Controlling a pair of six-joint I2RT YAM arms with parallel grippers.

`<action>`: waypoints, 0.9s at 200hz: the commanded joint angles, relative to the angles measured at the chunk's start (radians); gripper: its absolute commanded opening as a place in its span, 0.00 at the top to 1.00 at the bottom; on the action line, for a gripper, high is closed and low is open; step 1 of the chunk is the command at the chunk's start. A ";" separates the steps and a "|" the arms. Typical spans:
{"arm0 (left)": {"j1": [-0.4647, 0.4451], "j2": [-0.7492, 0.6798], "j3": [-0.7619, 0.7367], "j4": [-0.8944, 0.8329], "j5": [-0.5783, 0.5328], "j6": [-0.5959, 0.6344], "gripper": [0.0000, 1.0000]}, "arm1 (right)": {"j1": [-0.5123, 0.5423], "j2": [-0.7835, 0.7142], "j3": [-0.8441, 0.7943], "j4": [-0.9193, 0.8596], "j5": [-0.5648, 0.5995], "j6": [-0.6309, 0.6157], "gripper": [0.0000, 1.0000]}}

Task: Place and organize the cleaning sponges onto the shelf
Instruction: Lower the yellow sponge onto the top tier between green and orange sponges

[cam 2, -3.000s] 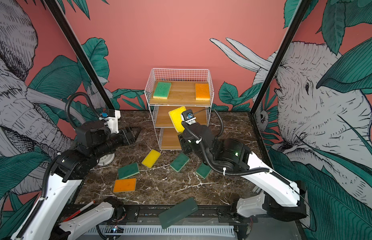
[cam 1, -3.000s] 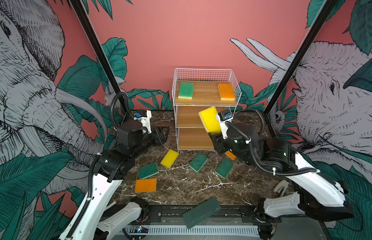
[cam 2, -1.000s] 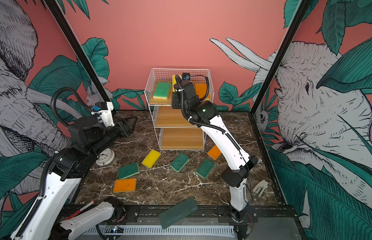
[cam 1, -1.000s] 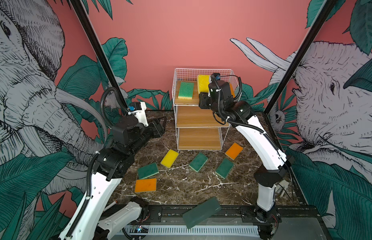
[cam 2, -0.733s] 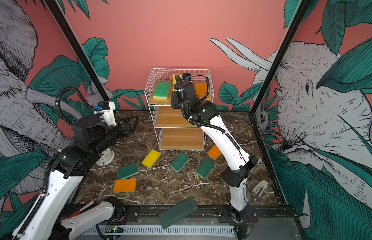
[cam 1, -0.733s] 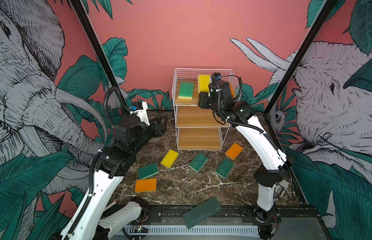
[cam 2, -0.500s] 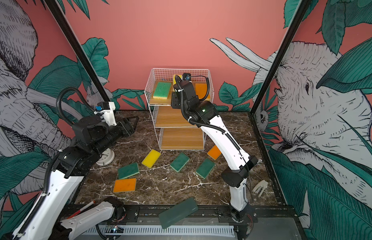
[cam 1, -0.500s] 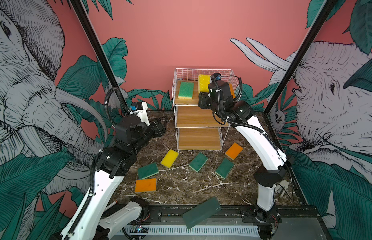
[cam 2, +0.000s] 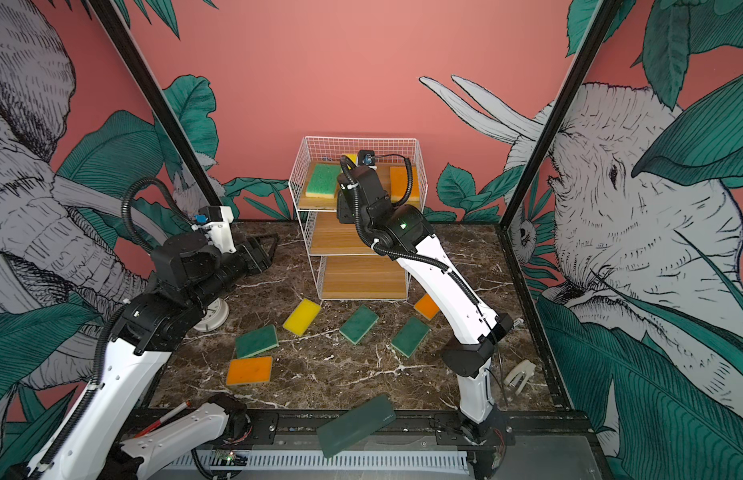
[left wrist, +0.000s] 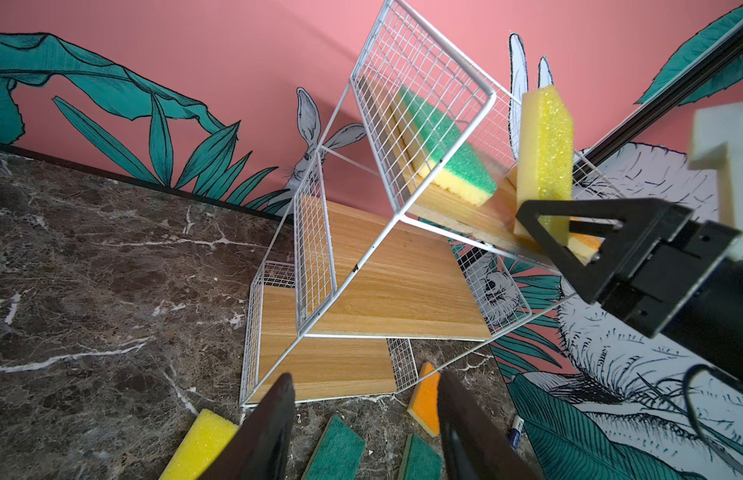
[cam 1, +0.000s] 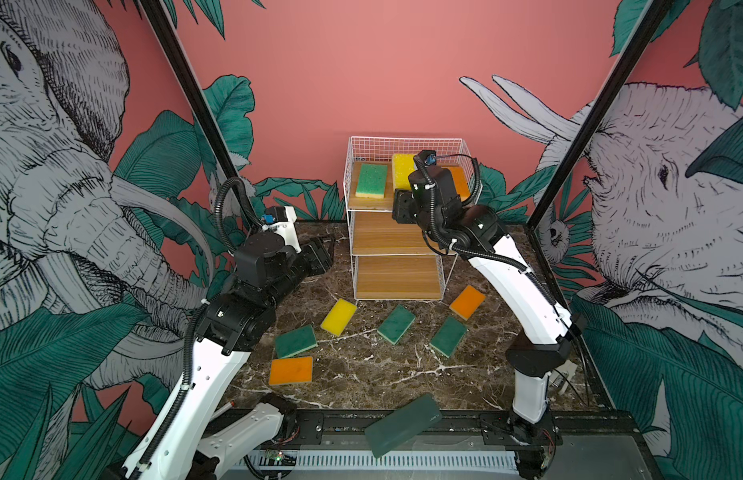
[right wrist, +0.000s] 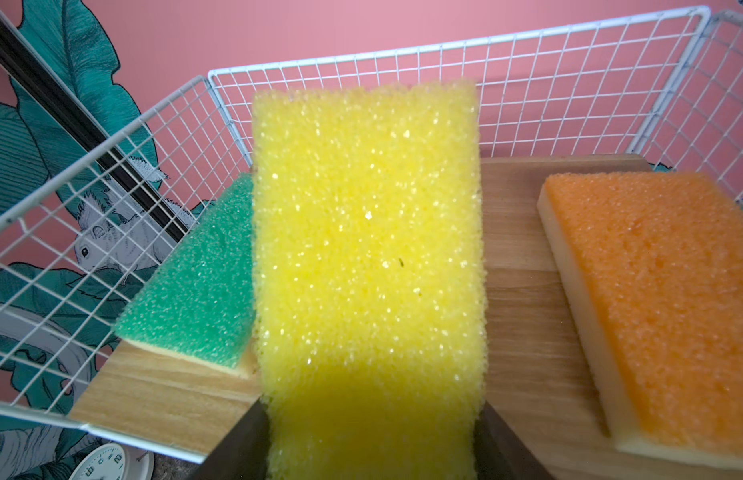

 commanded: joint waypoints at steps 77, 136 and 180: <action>0.002 -0.035 0.003 0.010 -0.011 -0.001 0.43 | -0.002 0.028 0.081 -0.032 0.065 0.006 0.34; 0.002 -0.030 -0.015 -0.005 -0.022 0.006 0.43 | -0.008 0.043 0.072 -0.037 0.066 0.021 0.33; 0.002 -0.018 -0.027 -0.022 -0.035 0.016 0.42 | -0.017 0.047 0.072 -0.030 0.064 0.014 0.32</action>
